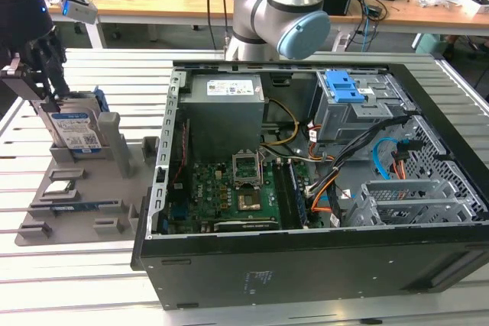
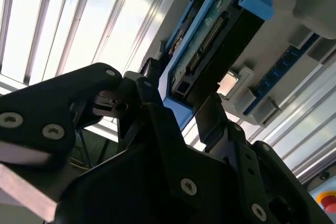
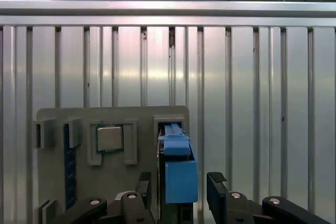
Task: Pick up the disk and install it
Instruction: 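Pick up the disk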
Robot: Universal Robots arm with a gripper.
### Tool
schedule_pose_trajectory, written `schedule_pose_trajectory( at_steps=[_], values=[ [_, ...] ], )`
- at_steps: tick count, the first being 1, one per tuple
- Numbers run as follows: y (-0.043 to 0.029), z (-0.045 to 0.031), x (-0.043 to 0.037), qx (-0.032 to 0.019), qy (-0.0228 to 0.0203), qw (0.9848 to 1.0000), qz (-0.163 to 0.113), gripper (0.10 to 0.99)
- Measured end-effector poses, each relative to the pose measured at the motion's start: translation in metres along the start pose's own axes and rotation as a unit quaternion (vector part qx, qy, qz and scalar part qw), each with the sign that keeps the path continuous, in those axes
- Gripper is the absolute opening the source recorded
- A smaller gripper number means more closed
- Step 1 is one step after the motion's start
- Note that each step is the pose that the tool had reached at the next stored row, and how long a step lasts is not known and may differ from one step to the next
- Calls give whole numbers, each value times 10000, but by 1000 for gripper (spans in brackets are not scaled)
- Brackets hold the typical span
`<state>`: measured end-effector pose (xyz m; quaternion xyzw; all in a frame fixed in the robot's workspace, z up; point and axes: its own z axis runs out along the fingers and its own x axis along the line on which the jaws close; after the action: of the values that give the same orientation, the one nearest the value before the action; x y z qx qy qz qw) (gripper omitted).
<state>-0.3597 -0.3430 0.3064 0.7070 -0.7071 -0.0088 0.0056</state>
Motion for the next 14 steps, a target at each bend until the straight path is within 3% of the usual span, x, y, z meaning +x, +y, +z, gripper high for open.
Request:
schedule_pose_trajectory(
  at_steps=[4,8,14],
  values=[
    [-10,155,-1,1,0,10000,0,541],
    [-16,212,0,1,0,10000,0,541],
    [-17,220,0,0,0,10000,0,541]
  ],
)
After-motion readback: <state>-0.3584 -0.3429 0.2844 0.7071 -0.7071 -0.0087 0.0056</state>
